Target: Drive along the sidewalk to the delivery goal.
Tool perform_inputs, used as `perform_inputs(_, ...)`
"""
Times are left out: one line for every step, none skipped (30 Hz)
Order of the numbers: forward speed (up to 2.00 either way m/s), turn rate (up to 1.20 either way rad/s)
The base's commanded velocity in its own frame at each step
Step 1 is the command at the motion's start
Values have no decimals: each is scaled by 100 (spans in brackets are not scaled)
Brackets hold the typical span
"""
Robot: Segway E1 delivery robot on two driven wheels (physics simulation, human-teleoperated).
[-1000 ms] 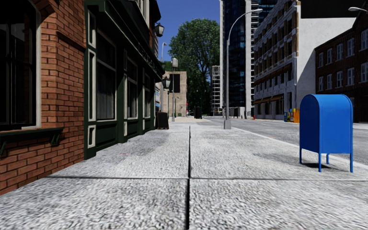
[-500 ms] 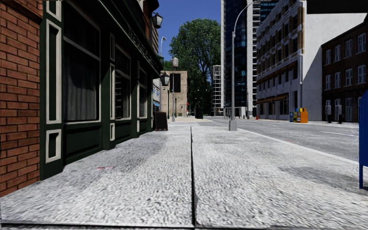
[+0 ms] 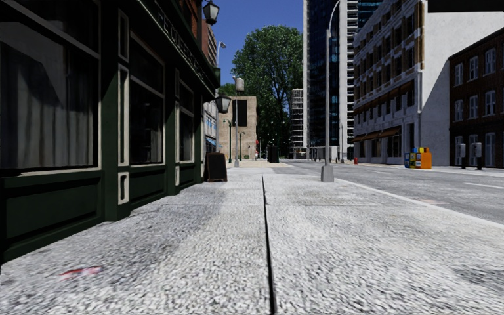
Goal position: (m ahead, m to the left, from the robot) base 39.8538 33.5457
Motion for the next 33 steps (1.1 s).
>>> perform_inputs(200, 0)
perform_inputs(200, 0)
perform_inputs(200, 0)
perform_inputs(200, 0)
perform_inputs(200, 0)
perform_inputs(200, 0)
perform_inputs(200, 0)
perform_inputs(200, 0)
perform_inputs(200, 0)
perform_inputs(200, 0)
perform_inputs(200, 0)
perform_inputs(200, 0)
perform_inputs(200, 0)
perform_inputs(200, 0)
perform_inputs(200, 0)
perform_inputs(200, 0)
perform_inputs(200, 0)
perform_inputs(200, 0)
perform_inputs(200, 0)
perform_inputs(200, 0)
perform_inputs(200, 0)
perform_inputs(200, 0)
perform_inputs(200, 0)
perform_inputs(200, 0)
perform_inputs(200, 0)
perform_inputs(200, 0)
perform_inputs(200, 0)
perform_inputs(200, 0)
perform_inputs(200, 0)
perform_inputs(200, 0)
perform_inputs(200, 0)
perform_inputs(200, 0)
perform_inputs(200, 0)
